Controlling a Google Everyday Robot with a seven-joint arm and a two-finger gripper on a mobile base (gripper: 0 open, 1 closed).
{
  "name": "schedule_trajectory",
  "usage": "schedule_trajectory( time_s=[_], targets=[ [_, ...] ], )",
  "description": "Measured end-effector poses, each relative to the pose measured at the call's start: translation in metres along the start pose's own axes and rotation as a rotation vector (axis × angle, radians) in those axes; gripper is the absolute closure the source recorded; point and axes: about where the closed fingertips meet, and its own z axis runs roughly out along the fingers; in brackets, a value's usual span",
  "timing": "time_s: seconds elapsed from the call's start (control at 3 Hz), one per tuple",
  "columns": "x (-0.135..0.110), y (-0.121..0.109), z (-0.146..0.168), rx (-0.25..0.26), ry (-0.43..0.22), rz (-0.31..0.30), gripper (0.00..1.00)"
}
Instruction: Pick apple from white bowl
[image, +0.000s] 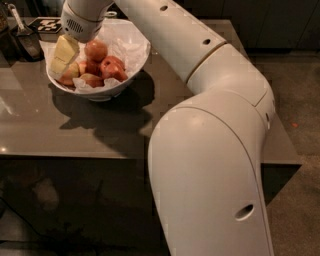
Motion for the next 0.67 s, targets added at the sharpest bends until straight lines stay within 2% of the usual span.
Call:
schedule_trajectory(
  time_s=[0.33,0.67],
  targets=[
    [0.0031,-0.0058,0.0264,-0.008,0.035,0.014,0.00],
    [0.0044,-0.0080,0.0297,-0.017,0.033,0.020,0.00]
  ],
)
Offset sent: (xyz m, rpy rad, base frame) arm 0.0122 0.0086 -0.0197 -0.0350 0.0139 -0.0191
